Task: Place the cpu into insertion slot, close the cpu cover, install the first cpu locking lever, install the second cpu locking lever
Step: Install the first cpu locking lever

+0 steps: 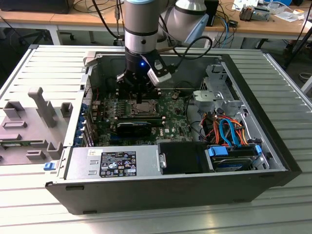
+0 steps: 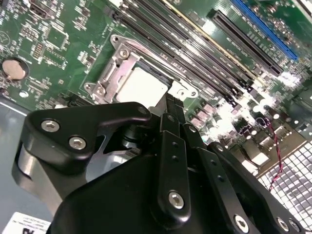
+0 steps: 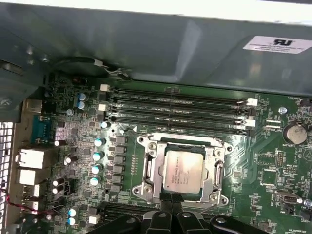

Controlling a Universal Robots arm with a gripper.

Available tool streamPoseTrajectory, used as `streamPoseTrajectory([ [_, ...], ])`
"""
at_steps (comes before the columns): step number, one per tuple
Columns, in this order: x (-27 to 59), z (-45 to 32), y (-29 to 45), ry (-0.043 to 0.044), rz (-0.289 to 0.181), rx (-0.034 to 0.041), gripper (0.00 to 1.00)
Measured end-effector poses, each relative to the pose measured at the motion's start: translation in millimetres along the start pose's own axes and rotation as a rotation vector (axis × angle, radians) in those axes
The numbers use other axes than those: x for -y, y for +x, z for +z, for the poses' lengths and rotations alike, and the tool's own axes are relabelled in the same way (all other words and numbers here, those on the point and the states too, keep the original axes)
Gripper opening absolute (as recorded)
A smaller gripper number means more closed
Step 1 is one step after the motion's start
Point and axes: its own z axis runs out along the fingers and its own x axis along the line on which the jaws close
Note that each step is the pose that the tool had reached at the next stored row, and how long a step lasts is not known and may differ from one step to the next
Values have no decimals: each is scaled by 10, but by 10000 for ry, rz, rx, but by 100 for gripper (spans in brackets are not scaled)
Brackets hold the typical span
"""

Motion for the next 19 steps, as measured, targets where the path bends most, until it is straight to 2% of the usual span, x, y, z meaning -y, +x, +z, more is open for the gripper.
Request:
streamPoseTrajectory([
  [10,-54,-23,199,11,20,115,11],
  [14,-79,-23,267,14,55,134,11],
  [16,-94,-21,359,16,59,154,11],
  [19,-122,-20,447,17,61,172,11],
])
